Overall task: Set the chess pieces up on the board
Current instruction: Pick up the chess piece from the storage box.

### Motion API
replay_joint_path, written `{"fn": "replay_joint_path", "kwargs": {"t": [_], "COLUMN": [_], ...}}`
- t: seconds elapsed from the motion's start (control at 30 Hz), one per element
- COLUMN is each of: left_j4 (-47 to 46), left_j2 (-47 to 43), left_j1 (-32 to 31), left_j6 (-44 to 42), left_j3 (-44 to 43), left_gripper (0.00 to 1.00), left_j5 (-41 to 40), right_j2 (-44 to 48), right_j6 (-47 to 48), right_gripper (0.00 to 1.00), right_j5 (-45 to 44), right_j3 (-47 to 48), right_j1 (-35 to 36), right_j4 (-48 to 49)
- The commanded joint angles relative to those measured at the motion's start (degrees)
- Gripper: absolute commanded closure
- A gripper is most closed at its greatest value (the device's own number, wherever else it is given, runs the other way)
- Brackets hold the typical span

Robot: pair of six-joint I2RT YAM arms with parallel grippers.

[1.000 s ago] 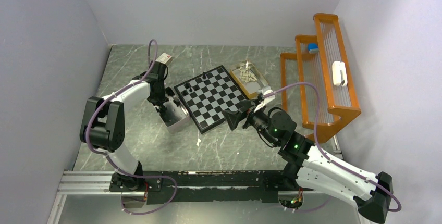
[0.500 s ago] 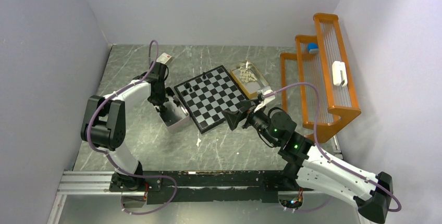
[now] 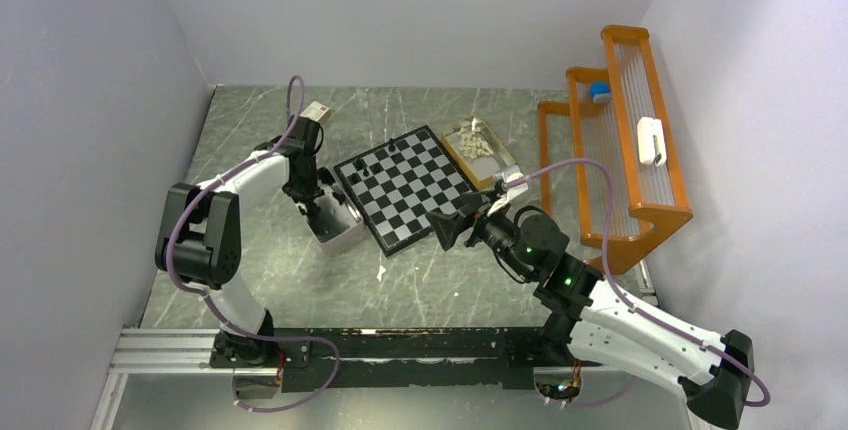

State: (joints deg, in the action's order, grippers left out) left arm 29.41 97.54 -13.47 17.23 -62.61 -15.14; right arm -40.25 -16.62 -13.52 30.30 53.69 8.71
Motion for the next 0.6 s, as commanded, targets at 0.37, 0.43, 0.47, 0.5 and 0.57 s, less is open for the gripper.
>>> {"fn": "replay_joint_path", "kwargs": {"t": [0.37, 0.43, 0.47, 0.5, 0.57], "left_j4": [6.5, 7.0, 7.2, 7.2, 7.5], "left_j2": [-3.5, -3.2, -3.0, -2.7, -1.8], "left_j1": [0.1, -0.3, -0.5, -0.8, -1.4], "left_j6": [-4.5, -4.7, -4.9, -5.0, -5.3], "left_j3": [-8.1, -10.2, -11.4, -12.5, -15.0], "left_gripper": [0.90, 0.90, 0.90, 0.90, 0.90], "left_j5": [0.0, 0.3, 0.4, 0.5, 0.5], "right_j2": [0.1, -0.1, -0.2, -0.3, -0.3], "right_j6": [0.2, 0.3, 0.3, 0.4, 0.4], "right_gripper": [0.00, 0.00, 0.00, 0.00, 0.00], "right_j5": [-0.2, -0.1, -0.1, -0.2, -0.4], "right_j3": [0.4, 0.6, 0.8, 0.9, 1.1], "right_j1": [-0.2, -0.2, -0.2, -0.2, -0.2], "right_j4": [1.0, 0.8, 0.6, 0.5, 0.4]}}
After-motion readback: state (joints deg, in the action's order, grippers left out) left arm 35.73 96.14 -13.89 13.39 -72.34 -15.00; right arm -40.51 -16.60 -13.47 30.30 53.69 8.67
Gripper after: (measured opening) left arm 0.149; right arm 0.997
